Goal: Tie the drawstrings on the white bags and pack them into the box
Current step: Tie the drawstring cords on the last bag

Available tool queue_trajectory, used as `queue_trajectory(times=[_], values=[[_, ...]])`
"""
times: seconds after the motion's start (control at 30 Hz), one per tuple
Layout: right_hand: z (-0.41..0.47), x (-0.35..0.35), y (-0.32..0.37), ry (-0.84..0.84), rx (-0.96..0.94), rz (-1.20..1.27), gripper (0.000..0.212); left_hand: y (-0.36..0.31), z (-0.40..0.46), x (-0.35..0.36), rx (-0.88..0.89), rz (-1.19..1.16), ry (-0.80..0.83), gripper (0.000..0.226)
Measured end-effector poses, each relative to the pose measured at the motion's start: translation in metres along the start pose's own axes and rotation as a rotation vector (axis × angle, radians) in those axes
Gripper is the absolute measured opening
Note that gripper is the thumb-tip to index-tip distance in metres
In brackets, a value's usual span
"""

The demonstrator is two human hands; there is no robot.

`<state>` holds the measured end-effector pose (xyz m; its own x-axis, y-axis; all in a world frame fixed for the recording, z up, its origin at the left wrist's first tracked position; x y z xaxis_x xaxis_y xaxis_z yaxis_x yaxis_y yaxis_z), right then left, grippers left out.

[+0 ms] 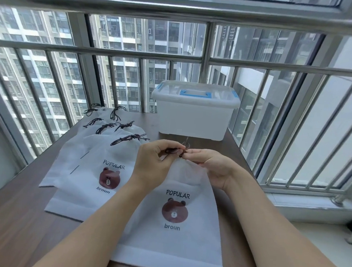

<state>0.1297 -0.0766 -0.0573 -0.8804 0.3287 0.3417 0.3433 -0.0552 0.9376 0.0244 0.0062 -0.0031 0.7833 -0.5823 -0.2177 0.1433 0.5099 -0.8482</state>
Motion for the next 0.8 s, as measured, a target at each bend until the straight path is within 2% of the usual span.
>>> queue_trajectory(times=[0.1, 0.23, 0.37, 0.47, 0.53, 0.63, 0.67, 0.8], values=[[-0.001, 0.0, -0.001, 0.059, 0.006, 0.062, 0.036, 0.001, 0.001, 0.002, -0.039, -0.065, 0.015, 0.019], [0.0, -0.009, 0.003, 0.011, -0.012, 0.085, 0.027, 0.011, 0.003, -0.001, -0.142, -0.18, 0.009, 0.016], [-0.002, -0.023, 0.009, -0.048, -0.017, -0.253, 0.017, 0.016, 0.003, 0.001, -0.184, -0.171, 0.044, 0.016], [-0.006, -0.027, 0.009, -0.074, 0.025, -0.487, 0.018, 0.015, 0.0, 0.009, -0.163, -0.107, 0.122, 0.015], [-0.006, -0.025, 0.01, -0.068, 0.018, -0.518, 0.003, 0.013, 0.0, 0.012, -0.15, -0.087, 0.144, 0.014], [-0.002, -0.027, 0.014, -0.067, -0.065, -0.466, 0.038, 0.014, 0.0, 0.013, -0.152, -0.092, 0.156, 0.014], [-0.002, -0.027, 0.017, -0.07, -0.091, -0.449, 0.04, 0.014, 0.0, 0.013, -0.154, -0.095, 0.161, 0.013], [-0.002, -0.022, 0.026, -0.086, -0.157, -0.389, 0.013, 0.015, 0.001, 0.014, -0.146, -0.076, 0.17, 0.012]])
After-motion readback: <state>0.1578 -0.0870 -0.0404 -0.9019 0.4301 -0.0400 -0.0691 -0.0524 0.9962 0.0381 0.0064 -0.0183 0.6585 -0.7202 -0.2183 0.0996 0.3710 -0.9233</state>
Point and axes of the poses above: each hand's wrist, its own z-axis towards the middle knuckle, its own x-axis out of the palm, y = z × x, the point moved 9 cm from there along z, towards the middle knuckle, and after that the axes turned 9 degrees about -x, right-handed, at the moved point
